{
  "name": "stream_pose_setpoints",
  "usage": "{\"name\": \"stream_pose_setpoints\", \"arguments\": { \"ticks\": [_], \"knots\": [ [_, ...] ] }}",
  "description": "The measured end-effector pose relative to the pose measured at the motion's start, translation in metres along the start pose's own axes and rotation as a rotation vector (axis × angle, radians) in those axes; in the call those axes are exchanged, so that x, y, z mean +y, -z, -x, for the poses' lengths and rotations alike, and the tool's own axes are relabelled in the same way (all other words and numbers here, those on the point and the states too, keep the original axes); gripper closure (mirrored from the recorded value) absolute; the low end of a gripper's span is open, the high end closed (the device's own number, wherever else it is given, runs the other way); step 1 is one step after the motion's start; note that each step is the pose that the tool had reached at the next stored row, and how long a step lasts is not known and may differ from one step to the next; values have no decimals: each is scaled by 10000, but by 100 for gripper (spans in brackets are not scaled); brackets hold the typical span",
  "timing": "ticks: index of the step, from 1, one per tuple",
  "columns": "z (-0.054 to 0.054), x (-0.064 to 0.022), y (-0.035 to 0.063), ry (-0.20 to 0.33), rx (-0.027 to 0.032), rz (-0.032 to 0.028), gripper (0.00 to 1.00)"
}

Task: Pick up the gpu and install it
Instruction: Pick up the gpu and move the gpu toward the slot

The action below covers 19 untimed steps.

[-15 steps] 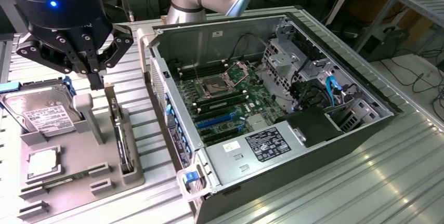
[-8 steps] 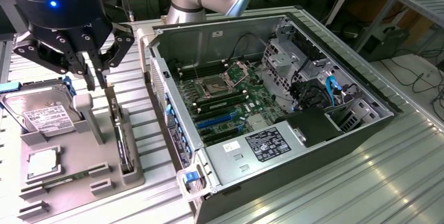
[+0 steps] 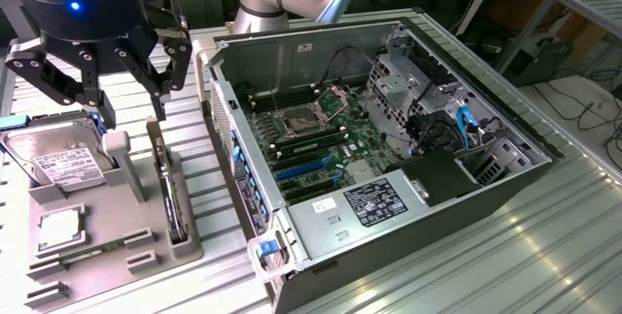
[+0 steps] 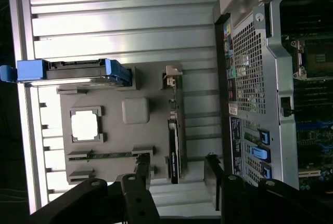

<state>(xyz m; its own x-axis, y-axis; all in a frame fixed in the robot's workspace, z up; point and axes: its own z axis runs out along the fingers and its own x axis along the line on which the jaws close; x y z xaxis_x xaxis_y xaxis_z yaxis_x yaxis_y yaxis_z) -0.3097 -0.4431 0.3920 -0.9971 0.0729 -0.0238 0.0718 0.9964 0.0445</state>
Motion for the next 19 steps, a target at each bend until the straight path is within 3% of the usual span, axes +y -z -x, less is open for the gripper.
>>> {"name": "stream_pose_setpoints", "arguments": {
  "ticks": [7,19],
  "knots": [
    [-2,-3,-60,793,79,14,46],
    [-3,-6,-138,871,173,14,46]
  ]
}}
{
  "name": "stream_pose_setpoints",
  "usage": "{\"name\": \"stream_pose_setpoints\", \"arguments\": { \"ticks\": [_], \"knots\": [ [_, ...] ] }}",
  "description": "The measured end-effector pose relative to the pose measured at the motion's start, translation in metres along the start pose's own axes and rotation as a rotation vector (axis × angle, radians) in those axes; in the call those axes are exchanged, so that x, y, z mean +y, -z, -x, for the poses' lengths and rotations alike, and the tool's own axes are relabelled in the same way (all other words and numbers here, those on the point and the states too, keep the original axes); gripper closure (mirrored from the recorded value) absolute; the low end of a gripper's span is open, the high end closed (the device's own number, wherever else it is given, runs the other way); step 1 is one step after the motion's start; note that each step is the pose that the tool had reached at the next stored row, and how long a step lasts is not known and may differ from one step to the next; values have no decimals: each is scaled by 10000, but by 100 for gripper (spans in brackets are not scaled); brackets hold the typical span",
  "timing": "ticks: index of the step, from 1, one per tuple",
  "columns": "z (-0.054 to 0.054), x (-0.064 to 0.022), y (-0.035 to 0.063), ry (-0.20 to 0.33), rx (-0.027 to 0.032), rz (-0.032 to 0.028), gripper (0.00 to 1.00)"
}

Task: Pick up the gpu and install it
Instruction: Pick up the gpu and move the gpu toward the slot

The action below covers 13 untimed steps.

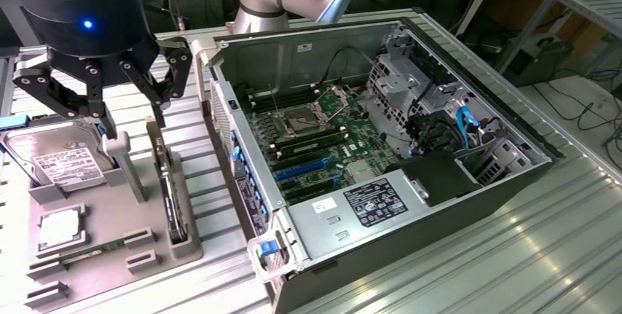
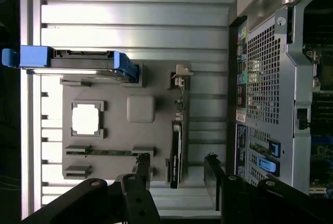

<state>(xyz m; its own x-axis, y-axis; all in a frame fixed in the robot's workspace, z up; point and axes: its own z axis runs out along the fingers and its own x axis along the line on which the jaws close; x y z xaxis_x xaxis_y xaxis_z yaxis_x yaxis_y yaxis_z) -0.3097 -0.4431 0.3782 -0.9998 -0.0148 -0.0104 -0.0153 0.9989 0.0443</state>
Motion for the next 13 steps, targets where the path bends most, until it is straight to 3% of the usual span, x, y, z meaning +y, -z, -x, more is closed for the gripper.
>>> {"name": "stream_pose_setpoints", "arguments": {
  "ticks": [8,13],
  "knots": [
    [-1,-3,-59,3,72,1,46],
    [-1,-4,-77,-1,156,2,46]
  ]
}}
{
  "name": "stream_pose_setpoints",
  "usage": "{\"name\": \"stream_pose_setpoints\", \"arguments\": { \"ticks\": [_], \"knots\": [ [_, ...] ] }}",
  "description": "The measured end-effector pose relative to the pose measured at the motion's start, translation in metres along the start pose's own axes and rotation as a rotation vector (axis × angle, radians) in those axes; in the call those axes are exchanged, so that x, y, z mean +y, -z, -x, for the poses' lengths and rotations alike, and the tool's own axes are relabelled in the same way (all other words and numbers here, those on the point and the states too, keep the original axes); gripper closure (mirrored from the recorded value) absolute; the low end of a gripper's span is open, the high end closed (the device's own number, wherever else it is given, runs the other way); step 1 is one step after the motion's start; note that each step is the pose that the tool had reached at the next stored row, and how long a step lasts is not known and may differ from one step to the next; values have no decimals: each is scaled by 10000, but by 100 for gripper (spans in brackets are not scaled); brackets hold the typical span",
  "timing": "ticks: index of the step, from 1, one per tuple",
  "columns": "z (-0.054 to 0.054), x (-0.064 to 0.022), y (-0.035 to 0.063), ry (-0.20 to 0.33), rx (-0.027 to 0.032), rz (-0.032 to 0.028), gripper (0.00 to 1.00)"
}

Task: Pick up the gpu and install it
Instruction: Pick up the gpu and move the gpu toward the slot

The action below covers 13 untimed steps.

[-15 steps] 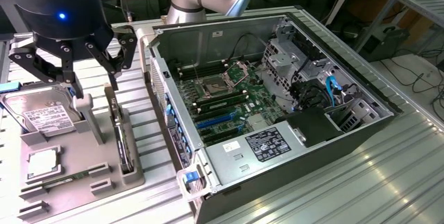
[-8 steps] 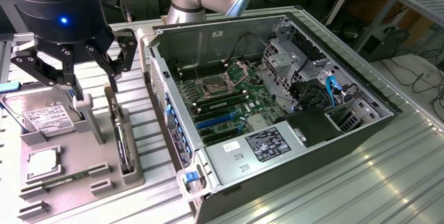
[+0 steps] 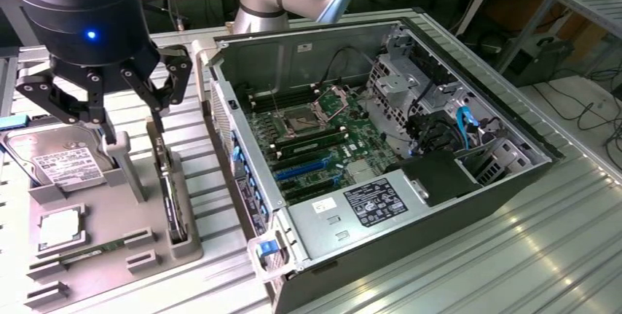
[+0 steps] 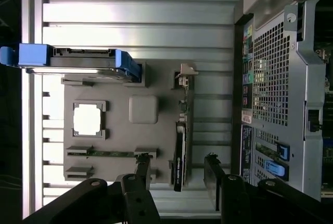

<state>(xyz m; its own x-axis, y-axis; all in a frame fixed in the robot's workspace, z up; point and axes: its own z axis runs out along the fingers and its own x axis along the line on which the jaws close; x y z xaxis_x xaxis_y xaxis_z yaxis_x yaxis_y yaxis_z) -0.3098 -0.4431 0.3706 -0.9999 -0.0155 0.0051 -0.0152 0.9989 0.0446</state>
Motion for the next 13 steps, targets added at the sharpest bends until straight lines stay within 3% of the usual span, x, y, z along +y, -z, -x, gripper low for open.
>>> {"name": "stream_pose_setpoints", "arguments": {
  "ticks": [4,13],
  "knots": [
    [0,0,-4,-1,35,0,46],
    [0,-1,-12,-2,47,1,46]
  ]
}}
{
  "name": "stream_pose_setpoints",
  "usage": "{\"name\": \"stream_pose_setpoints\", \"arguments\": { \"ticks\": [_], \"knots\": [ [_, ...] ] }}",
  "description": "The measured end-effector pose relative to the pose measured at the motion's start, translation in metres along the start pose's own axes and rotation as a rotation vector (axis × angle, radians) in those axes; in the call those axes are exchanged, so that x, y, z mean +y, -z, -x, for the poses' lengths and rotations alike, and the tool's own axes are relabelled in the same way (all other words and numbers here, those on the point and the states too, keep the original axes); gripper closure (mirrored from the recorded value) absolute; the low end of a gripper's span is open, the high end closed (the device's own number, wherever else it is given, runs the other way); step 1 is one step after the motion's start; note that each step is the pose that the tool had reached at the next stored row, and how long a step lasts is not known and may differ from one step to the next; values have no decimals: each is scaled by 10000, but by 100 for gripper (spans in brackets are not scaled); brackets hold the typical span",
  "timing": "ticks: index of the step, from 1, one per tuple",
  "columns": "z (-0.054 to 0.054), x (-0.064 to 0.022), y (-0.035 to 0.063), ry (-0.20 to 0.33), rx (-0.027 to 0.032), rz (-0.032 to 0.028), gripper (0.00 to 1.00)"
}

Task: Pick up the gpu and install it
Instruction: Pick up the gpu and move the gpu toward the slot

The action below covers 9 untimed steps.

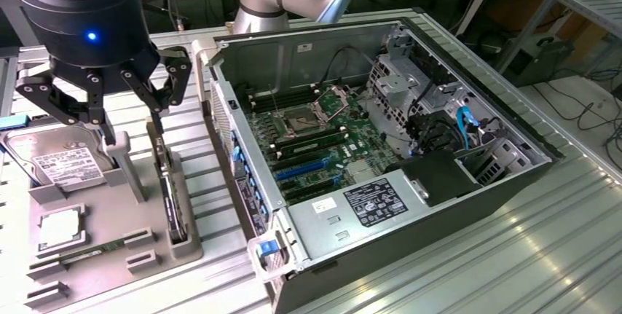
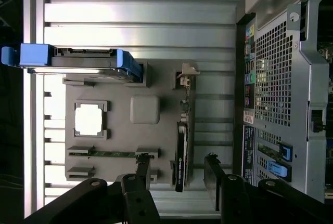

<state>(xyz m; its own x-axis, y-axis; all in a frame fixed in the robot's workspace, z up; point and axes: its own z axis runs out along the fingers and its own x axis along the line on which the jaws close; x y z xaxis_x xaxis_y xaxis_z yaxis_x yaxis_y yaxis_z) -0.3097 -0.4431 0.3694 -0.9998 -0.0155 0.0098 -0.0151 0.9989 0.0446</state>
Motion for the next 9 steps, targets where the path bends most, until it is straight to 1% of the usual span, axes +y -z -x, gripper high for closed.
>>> {"name": "stream_pose_setpoints", "arguments": {
  "ticks": [9],
  "knots": [
    [0,-3,-14,25,1,0,46]
  ]
}}
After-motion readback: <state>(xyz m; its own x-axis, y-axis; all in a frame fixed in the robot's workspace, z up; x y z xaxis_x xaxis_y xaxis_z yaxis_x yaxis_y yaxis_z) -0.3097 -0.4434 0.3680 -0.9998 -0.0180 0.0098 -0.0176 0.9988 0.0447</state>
